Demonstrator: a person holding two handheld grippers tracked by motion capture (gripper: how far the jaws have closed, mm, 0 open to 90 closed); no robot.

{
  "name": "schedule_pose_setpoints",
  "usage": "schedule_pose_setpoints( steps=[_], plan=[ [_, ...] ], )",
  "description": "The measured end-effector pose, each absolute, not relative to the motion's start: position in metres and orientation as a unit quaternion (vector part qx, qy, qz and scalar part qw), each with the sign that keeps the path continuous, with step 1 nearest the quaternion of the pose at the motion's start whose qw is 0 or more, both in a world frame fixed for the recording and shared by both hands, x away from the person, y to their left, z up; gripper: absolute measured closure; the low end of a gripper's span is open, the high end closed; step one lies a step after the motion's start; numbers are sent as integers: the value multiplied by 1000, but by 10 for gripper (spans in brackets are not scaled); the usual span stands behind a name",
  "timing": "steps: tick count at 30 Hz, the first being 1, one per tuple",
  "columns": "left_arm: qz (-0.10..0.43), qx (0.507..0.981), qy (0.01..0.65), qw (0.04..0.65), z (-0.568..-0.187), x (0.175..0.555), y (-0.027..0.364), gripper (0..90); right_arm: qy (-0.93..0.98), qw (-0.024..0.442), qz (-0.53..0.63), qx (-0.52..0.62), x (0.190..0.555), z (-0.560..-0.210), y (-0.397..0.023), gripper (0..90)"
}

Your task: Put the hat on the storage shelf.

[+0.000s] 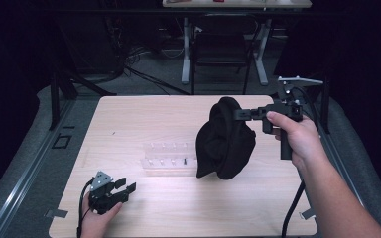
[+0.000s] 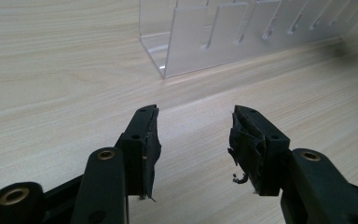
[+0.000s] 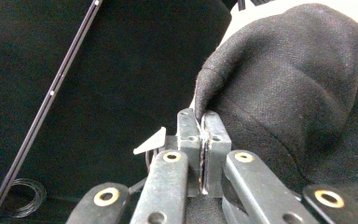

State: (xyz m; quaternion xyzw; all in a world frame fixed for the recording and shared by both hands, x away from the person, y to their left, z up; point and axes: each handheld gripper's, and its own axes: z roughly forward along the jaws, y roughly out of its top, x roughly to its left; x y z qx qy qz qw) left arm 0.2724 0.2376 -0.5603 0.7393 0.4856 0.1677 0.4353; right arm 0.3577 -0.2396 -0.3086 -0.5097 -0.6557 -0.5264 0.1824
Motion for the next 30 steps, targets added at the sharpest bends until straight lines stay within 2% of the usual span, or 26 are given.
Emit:
schedule_pose_setpoints(
  steps=[18, 30],
  plan=[
    [168, 738, 485, 439, -560, 274, 240, 506, -654, 185, -528, -510, 378, -312, -209, 888],
    [167, 737, 484, 441, -559, 273, 241, 505, -651, 182, -525, -517, 391, -317, -203, 888]
  ],
)
